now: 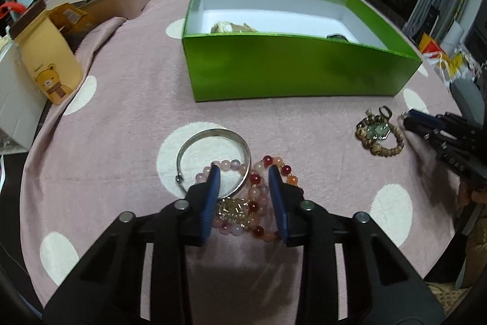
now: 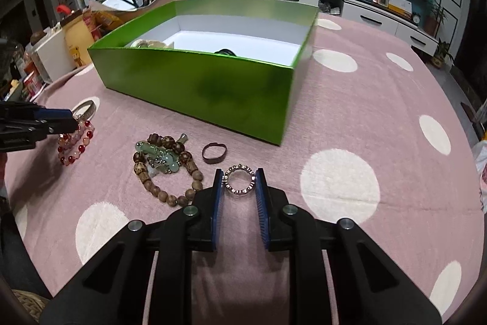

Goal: Organize jewelry
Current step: 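Grasp the red bead bracelet with the left tool while the right tool grasps the silver ring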

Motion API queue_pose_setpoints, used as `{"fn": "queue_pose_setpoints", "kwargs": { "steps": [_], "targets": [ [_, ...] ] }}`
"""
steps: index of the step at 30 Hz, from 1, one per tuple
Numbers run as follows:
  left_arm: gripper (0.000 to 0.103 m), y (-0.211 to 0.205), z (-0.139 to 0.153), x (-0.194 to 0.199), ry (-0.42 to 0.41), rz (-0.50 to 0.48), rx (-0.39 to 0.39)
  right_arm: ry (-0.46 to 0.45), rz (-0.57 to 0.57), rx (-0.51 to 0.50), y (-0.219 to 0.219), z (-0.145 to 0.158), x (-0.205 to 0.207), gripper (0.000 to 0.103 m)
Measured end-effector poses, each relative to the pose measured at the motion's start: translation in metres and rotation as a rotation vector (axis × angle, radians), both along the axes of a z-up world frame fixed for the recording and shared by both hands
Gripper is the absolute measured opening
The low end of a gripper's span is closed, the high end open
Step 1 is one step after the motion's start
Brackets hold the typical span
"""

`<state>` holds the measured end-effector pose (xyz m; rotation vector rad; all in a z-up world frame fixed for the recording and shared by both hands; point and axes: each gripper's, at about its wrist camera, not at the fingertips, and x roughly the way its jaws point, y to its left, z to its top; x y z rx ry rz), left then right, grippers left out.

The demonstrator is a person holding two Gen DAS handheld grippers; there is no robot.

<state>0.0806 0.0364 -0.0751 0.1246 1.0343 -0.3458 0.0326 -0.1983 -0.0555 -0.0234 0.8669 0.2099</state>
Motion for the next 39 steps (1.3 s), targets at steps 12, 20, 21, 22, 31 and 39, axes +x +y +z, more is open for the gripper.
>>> {"fn": "queue_pose_setpoints", "kwargs": {
  "steps": [12,20,21,22,31,39],
  "targets": [
    [0.011,0.001,0.001,0.011,0.039,0.021,-0.03,-0.034,-0.02,0.045,-0.004,0.01,-0.014,0.02],
    [0.011,0.026,0.028,0.01,0.019,0.098,-0.212,-0.054,-0.039,0.082,-0.013,0.019,-0.024,0.02],
    [0.011,0.027,0.032,0.009,0.017,0.1,-0.224,-0.057,-0.041,0.086,-0.014,0.02,-0.025,0.02],
    [0.011,0.027,0.034,0.008,0.019,0.096,-0.237,-0.059,-0.043,0.088,-0.013,0.021,-0.025,0.02],
    [0.011,0.023,0.014,0.011,0.112,0.091,-0.269,-0.072,-0.052,0.1,-0.014,0.024,-0.032,0.02],
    [0.011,0.021,0.001,0.012,0.154,0.09,-0.283,-0.076,-0.061,0.098,-0.015,0.025,-0.034,0.02]
  ]
}}
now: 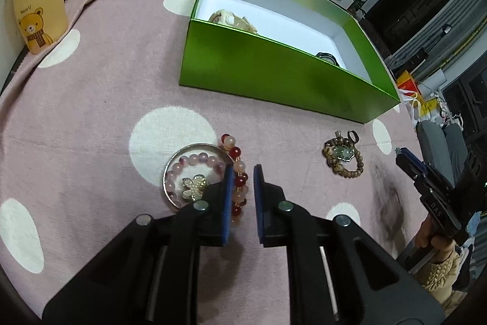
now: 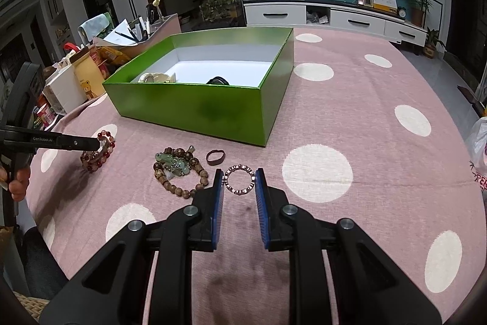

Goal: Organize jewelry
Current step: 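Grasp the red bead bracelet with the left tool while the right tool grasps the silver ring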

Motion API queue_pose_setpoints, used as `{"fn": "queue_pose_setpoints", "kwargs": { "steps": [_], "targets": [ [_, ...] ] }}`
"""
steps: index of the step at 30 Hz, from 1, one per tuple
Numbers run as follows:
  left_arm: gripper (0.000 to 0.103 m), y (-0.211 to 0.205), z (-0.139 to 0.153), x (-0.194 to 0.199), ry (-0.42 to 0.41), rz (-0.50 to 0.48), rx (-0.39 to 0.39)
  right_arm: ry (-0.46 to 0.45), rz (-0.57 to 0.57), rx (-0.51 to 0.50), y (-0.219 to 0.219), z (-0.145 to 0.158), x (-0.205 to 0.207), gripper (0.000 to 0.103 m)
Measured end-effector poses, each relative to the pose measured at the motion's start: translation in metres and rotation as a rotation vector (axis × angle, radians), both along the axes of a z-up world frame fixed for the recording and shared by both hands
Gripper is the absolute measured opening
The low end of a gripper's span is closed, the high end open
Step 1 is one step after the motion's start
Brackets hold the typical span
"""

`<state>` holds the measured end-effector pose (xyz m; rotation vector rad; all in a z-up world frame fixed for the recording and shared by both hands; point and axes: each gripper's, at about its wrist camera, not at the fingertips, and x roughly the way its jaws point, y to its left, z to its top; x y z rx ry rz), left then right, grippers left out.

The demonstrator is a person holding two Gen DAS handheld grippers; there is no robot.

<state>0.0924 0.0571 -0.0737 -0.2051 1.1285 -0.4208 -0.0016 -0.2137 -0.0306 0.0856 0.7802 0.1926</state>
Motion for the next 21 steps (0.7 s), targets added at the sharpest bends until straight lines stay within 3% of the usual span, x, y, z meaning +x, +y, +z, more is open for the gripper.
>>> {"fn": "queue_pose_setpoints", "kwargs": {
  "steps": [7,19,21],
  "targets": [
    [0.011,0.014,0.001,-0.004,-0.012,0.04,0.018,-0.001,0.012,0.0,0.002,0.0,0.0,0.02],
    [0.015,0.001,-0.008,-0.001,0.008,0.008,0.042,0.002,0.011,-0.001,0.006,-0.001,0.0,0.02],
    [0.011,-0.003,-0.008,-0.001,0.006,0.001,0.045,0.003,0.008,0.001,0.005,-0.002,0.0,0.02]
  ]
}}
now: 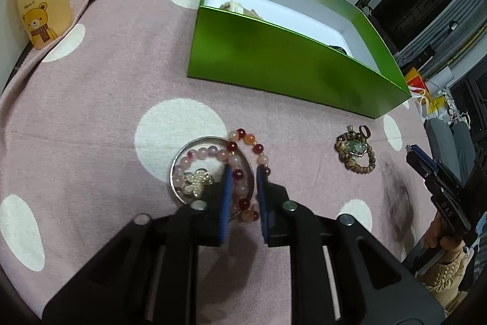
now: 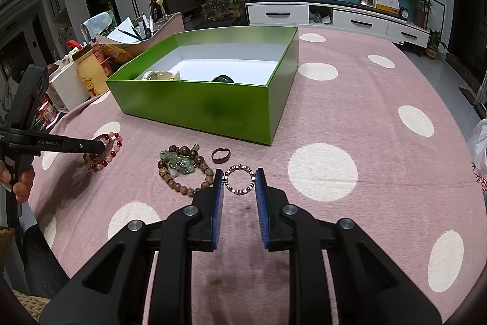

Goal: Organize jewelry
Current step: 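Grasp the red bead bracelet with the left tool while the right tool grasps the silver ring, then carry the bracelet and ring into the green box and open both tools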

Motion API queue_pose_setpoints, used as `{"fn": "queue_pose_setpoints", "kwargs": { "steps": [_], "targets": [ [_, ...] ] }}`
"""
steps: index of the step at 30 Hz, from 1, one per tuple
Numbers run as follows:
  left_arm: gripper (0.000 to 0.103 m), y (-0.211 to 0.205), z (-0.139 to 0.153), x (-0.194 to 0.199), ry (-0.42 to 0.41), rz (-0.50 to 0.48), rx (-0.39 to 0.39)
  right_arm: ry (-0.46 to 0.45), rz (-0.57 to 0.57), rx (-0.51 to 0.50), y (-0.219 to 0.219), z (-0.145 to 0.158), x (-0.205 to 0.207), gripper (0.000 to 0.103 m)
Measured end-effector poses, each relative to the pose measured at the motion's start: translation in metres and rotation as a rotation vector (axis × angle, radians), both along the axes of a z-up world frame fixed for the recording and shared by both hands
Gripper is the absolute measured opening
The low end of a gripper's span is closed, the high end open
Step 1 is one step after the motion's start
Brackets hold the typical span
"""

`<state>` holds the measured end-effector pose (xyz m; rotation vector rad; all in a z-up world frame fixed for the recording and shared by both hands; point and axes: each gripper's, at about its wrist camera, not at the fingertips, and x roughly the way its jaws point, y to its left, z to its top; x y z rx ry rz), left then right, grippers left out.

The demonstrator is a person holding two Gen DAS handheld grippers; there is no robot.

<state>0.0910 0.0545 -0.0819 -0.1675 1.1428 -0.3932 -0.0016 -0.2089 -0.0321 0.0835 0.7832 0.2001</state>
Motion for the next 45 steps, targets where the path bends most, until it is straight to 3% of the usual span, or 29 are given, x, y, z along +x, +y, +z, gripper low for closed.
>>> {"fn": "queue_pose_setpoints", "kwargs": {
  "steps": [11,24,37,45],
  "targets": [
    [0.007,-0.006,0.033,-0.006,-0.09,0.022,-0.063,-0.013,-0.006,0.023,-0.006,0.004,-0.002,0.02],
    [0.007,-0.027,0.086,0.0,-0.203,-0.03,-0.111,-0.074,-0.004,0.018,-0.01,0.03,0.002,0.02],
    [0.007,-0.057,0.149,0.043,-0.328,-0.026,-0.11,-0.21,-0.017,0.029,-0.001,0.069,0.038,0.02],
    [0.007,-0.072,0.158,0.086,-0.333,0.012,-0.075,-0.247,-0.024,0.019,0.001,0.085,0.075,0.02]
  ]
}}
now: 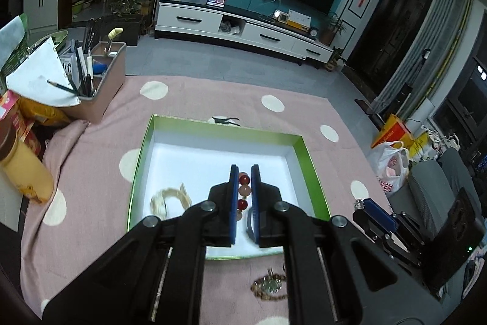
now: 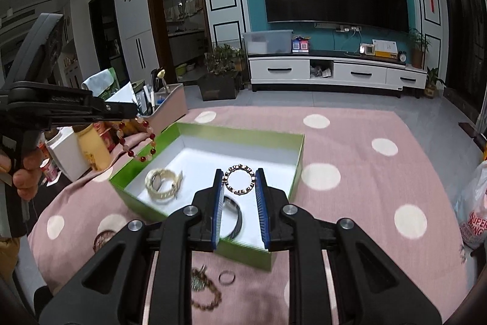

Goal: Organize jewelry
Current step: 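Carry the bracelet and ring into the green box and open both tools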

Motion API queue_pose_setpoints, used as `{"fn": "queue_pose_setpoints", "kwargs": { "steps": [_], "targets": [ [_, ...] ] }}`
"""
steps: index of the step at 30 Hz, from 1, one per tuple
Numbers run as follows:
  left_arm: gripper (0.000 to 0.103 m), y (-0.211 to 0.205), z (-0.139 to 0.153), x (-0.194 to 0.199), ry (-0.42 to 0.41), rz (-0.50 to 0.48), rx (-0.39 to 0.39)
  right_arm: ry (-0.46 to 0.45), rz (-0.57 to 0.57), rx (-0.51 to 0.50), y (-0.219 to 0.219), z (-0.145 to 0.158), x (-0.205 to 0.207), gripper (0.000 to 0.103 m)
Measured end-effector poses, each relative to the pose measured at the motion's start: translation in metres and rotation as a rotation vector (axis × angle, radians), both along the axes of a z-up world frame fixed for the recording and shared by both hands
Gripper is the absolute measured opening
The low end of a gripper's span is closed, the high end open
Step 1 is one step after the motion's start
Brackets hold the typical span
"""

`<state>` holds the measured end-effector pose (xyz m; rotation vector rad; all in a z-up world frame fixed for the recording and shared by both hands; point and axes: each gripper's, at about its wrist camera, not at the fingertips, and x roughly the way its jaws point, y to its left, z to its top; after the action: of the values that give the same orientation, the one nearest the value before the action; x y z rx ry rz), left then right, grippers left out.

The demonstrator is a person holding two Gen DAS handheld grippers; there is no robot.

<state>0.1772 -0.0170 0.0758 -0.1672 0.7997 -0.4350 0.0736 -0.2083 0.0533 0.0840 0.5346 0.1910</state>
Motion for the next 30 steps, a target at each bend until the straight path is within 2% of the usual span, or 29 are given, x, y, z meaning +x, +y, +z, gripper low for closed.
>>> {"fn": "queue_pose_setpoints", "kwargs": {
  "steps": [7,19,21,22,23,25,30],
  "targets": [
    [0.007,-0.018,-0.012,0.03,0.015,0.009,0.032,0.025,-0.017,-0.008,0.0,-0.006,0.031,0.02],
    [0.008,-0.038,-0.061,0.059,0.11,0.024,0.107,0.107,-0.048,-0.035,0.002,-0.032,0.064,0.021],
    [0.014,-0.039,-0.069,0.059,0.128,0.025,0.116,0.115,-0.055,-0.033,0.001,-0.034,0.063,0.023],
    [0.021,-0.039,-0.07,0.058,0.132,0.025,0.117,0.116,-0.059,-0.031,0.0,-0.035,0.061,0.027],
    [0.035,-0.038,-0.071,0.057,0.135,0.028,0.119,0.116,-0.063,-0.028,-0.001,-0.035,0.059,0.033],
    [0.048,-0.036,-0.071,0.054,0.133,0.031,0.113,0.111,-0.071,-0.015,-0.004,-0.033,0.053,0.037],
    [0.058,-0.031,-0.062,0.036,0.109,0.032,0.113,0.096,-0.085,0.004,-0.008,-0.031,0.03,0.038]
  ]
}}
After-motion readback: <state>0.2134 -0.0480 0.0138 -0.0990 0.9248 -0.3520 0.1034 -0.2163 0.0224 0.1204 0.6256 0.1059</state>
